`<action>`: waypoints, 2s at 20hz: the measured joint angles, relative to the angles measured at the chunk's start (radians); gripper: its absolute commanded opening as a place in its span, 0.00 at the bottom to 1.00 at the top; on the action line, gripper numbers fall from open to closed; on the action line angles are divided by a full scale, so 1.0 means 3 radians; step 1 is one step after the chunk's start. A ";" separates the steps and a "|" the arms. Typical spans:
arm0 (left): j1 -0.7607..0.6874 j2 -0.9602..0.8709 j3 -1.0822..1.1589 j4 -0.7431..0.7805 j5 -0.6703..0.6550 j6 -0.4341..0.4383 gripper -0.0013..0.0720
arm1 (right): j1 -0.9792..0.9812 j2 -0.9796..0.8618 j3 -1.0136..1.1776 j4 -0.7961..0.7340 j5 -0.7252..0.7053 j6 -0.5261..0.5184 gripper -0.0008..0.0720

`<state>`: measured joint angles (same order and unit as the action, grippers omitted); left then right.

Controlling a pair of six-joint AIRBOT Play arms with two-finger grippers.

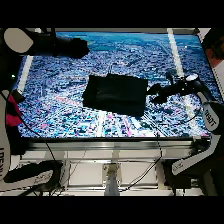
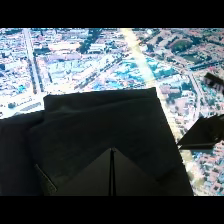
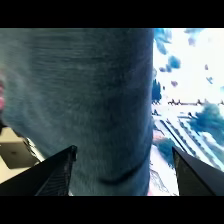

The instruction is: Fold the clothes and pants, and hang the long-sleeved shirts on hangers.

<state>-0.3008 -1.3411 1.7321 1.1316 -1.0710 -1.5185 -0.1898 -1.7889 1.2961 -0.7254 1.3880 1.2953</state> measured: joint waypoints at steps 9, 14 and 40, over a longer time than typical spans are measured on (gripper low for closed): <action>0.0000 0.0000 0.0000 0.0000 -0.0001 0.0001 0.05 | 0.0426 -0.0107 0.0060 -0.0055 -0.0247 0.0182 0.04; 0.0001 0.0000 0.0000 0.0000 0.0000 0.0004 0.05 | -0.0083 0.0178 0.0104 -0.0390 -0.0411 0.0535 0.04; -0.0254 -0.0421 0.0000 0.0027 -0.0290 -0.0216 0.05 | -0.4213 0.0526 0.0240 -0.1448 -0.0570 0.0619 0.84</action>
<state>-0.3771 -1.4673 1.7321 1.1397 -1.1580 -1.5833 -1.4536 -1.6310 1.3682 -1.1599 1.2171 1.4811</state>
